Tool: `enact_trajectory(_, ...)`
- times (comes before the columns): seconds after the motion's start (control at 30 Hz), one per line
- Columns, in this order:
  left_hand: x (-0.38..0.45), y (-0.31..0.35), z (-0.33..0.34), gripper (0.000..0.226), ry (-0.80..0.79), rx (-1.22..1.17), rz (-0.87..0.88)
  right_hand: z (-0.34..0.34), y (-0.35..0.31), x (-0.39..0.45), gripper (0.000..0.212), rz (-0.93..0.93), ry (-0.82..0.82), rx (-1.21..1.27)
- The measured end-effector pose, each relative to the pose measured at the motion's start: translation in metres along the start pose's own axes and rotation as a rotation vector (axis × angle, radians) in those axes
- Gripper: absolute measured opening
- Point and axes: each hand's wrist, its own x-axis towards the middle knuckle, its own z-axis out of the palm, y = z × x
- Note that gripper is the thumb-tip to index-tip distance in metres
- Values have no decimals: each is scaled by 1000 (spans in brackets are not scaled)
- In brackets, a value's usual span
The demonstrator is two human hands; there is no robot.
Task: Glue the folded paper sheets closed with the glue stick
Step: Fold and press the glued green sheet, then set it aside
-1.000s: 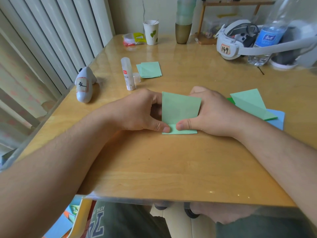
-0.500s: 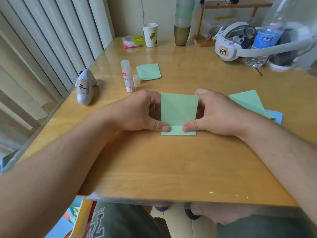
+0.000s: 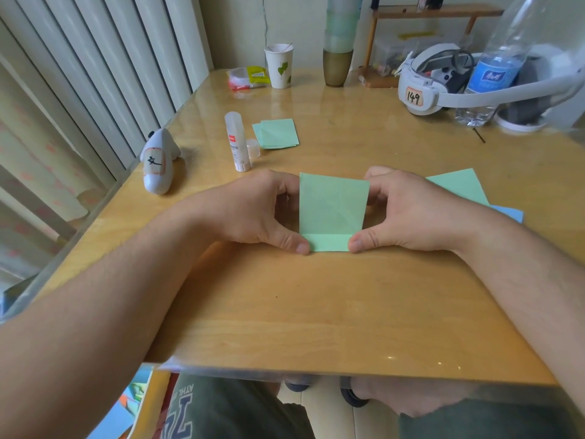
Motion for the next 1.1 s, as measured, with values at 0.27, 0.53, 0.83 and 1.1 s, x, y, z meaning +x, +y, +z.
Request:
enact_trajectory(0.27, 9, 6, 10, 54, 147, 3, -92, 6, -2, 5, 34, -8, 65, 52)
enact_trajectory(0.53, 10, 15, 11, 29, 185, 53, -22, 18, -1, 12, 25, -69, 115, 53)
enact_trajectory(0.83, 4, 3, 1, 50, 165, 127, -77, 10, 8, 10, 30, -22, 107, 38)
enact_trajectory(1.1, 12, 7, 9, 34, 233, 170, -32, 15, -2, 15, 26, -15, 143, -5)
